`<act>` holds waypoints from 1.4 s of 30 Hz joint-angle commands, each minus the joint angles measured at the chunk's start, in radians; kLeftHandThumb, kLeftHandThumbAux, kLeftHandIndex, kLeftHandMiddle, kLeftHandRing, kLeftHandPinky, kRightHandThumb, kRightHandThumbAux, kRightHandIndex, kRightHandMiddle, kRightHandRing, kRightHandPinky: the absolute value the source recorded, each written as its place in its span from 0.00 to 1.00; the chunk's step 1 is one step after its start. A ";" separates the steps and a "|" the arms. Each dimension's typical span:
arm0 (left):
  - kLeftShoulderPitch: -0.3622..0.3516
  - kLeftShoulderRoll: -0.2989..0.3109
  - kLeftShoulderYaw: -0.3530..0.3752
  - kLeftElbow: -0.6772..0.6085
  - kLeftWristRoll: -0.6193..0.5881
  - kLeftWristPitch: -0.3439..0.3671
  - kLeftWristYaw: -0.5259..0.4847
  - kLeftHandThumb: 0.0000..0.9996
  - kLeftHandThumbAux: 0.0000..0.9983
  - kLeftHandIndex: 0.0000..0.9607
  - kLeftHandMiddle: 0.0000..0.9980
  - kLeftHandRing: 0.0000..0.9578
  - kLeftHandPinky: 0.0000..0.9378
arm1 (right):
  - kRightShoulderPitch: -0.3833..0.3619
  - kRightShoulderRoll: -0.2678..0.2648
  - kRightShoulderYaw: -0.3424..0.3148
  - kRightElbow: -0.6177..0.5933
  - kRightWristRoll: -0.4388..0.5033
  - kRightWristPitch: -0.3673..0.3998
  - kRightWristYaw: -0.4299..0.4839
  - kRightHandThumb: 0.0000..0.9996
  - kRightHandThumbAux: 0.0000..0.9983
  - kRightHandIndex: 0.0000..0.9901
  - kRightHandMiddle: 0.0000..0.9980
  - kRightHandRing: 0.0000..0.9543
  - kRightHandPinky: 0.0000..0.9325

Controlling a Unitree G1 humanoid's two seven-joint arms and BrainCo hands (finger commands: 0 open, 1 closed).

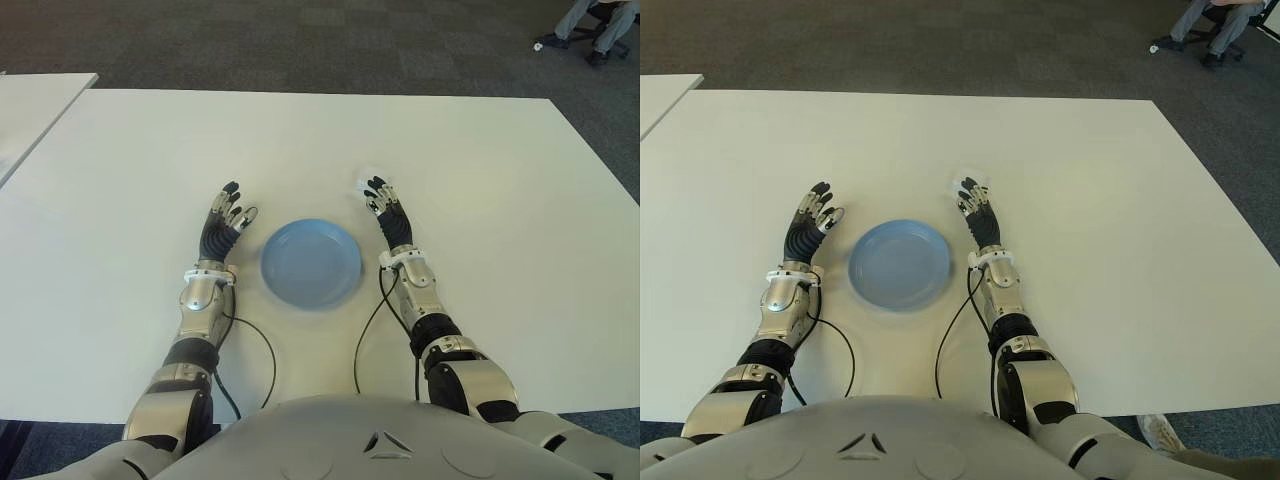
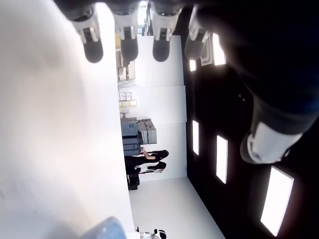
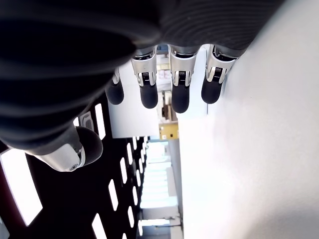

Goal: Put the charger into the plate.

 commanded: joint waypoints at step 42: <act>-0.059 -0.028 -0.014 0.246 0.037 0.056 0.038 0.00 0.56 0.00 0.02 0.03 0.07 | 0.150 0.003 0.038 -0.376 -0.169 0.106 -0.299 0.00 0.68 0.01 0.05 0.04 0.09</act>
